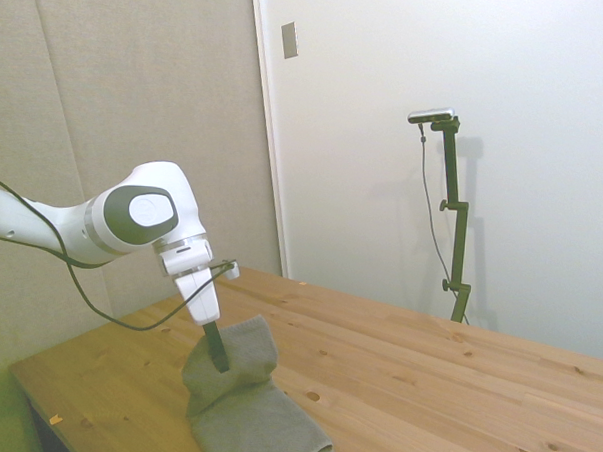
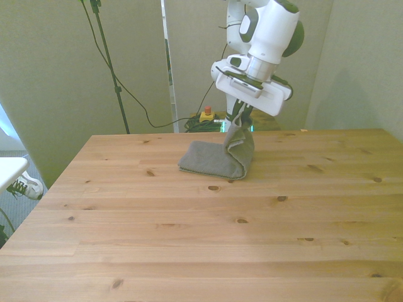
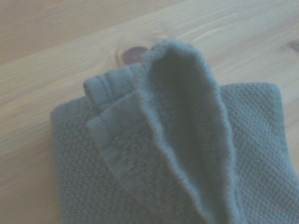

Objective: Fold the towel

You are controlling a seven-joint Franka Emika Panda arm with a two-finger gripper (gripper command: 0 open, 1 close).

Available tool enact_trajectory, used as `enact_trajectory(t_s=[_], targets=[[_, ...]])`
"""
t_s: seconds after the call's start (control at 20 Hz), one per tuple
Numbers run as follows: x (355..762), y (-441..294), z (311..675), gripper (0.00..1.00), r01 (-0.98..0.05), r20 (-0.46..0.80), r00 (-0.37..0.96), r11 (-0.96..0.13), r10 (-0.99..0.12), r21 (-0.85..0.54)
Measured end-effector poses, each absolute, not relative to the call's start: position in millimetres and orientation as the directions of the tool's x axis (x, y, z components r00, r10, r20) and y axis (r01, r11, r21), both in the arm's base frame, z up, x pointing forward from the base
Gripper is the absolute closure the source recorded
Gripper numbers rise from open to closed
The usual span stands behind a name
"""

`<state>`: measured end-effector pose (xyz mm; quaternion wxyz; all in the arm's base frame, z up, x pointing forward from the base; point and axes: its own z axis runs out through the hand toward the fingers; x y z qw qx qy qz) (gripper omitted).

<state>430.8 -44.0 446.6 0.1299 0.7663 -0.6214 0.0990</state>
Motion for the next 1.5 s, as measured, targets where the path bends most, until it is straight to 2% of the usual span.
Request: enact_trajectory(t_s=[0.4, 0.65, 0.95, 1.0, 1.5], targets=[[430.1, -110.0, 404.5, 1.0, -0.984, 0.222, 0.175, -0.18, -0.959, -0.001], [429.9, -118.2, 378.6, 1.0, -0.982, 0.2, 0.186, -0.186, -0.962, 0.02], [418.4, -106.4, 395.6, 1.0, -0.979, 0.215, 0.195, -0.203, -0.957, -0.019], [414.8, -105.5, 399.7, 0.0, -0.979, 0.217, 0.192, -0.203, -0.957, -0.026], [403.7, -110.3, 402.4, 0.0, -0.982, 0.187, 0.177, -0.185, -0.966, -0.028]])
